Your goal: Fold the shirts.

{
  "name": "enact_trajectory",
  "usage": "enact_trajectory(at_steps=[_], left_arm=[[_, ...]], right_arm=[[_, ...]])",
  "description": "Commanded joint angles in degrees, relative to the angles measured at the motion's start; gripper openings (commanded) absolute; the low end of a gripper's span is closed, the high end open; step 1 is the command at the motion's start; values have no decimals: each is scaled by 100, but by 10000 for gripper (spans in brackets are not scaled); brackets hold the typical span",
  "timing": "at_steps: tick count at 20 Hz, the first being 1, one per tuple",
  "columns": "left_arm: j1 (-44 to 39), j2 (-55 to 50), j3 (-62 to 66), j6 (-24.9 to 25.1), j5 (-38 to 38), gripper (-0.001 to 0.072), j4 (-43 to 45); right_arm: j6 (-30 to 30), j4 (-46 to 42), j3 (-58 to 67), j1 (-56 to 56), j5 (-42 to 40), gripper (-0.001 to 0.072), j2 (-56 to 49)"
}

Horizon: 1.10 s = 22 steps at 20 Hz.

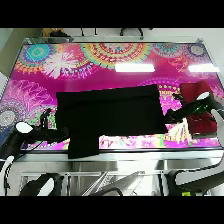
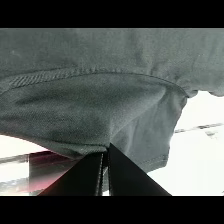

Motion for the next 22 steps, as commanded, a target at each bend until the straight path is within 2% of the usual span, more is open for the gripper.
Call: enact_trajectory(at_steps=[1,5,7,8,13,15,17,20,22], left_arm=[[2,-44,7,-2,-68,14,-13],[4,-245,7,94,-111,14,-11],[4,-240,52,136,-146,14,-7],[4,-238,177,146,-238,14,-9],[52,-229,1904,28,-1108,13,81],[280,-232,2581,-26,-1209,13,83],[562,-343,3104,-4,-1143,13,-81],[586,-990,3888,109,-1040,13,-614],[341,-1628,4433,103,-1036,13,-546]], right_arm=[[-138,407,-623,2,-286,224,223],[-302,417,-1067,2,-444,219,225],[-387,417,-1062,0,-466,40,310],[-385,415,-1058,-9,-540,20,413],[-280,402,-586,-271,-573,19,1287],[-212,459,-278,-588,-573,19,1591],[-396,813,-35,-660,-599,19,1725],[-778,1655,363,-280,-1377,19,1591],[-916,1825,667,90,-1993,20,1283]])
